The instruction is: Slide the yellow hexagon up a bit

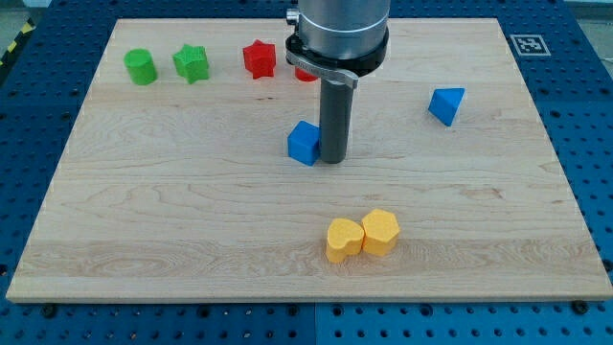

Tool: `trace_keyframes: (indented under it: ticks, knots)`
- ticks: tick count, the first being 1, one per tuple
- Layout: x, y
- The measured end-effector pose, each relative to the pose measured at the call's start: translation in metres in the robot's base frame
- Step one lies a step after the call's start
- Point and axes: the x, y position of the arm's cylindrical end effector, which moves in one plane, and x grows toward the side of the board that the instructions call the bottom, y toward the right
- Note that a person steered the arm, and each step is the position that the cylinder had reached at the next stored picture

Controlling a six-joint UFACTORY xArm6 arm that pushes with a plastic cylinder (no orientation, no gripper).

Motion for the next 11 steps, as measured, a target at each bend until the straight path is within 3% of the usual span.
trace_keyframes:
  ticks: [1,2,4,5,11]
  knots:
    - [0.017,0.053]
    - [0.067,0.104]
    - [0.159,0.098]
    - [0.159,0.057]
    - [0.103,0.050]
